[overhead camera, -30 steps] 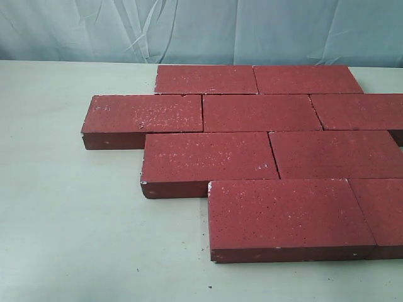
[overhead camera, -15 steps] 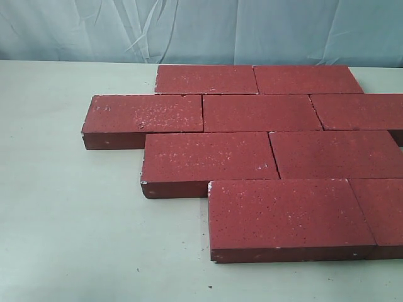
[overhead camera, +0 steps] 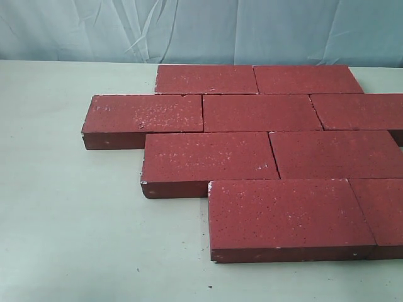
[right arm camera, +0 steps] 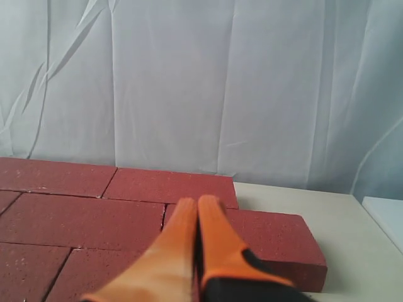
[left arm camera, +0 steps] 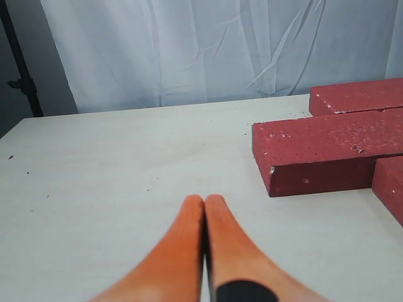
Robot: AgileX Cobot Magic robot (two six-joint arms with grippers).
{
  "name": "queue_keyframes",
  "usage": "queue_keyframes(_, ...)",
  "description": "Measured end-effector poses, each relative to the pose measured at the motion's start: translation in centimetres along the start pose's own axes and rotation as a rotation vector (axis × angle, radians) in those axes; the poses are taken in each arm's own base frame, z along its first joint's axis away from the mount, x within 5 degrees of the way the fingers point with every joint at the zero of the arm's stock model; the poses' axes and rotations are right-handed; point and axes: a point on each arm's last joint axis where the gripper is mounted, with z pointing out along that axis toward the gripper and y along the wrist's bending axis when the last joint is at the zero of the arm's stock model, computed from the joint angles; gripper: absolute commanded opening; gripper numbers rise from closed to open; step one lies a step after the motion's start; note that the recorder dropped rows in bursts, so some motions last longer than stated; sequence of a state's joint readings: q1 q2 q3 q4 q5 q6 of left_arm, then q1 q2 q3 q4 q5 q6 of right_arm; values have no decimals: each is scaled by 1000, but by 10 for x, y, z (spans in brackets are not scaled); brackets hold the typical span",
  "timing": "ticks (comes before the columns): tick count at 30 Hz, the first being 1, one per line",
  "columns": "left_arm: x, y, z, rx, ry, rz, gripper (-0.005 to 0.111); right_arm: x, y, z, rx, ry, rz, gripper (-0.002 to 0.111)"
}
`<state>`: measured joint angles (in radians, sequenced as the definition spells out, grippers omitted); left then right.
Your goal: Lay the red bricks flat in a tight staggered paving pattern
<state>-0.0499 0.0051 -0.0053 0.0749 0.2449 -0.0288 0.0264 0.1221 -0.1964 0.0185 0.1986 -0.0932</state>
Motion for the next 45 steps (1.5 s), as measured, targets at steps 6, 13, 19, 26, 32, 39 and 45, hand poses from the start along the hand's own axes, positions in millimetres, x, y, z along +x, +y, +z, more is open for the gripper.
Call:
queue_keyframes(6, 0, 0, 0, 0, 0, 0, 0, 10, 1, -4, 0, 0, 0, -1)
queue_keyframes(13, 0, 0, 0, 0, -2, 0, 0, 12, 1, -4, -2, 16, 0, -1)
queue_keyframes(19, 0, 0, 0, 0, -2, 0, 0, 13, 1, -5, -4, 22, 27, -1)
queue_keyframes(26, -1, 0, 0, 0, -6, 0, 0, 21, 0, -8, 11, 45, 63, -1)
queue_keyframes(32, -1, 0, 0, 0, -7, 0, 0, 57, 3, -3, 9, 129, 61, -1)
queue_keyframes(39, -1, 0, 0, 0, -7, 0, 0, 66, 4, -2, 8, 157, 61, -1)
queue_keyframes(45, -1, 0, 0, 0, -7, 0, 0, 67, 4, -2, 8, 170, 61, -1)
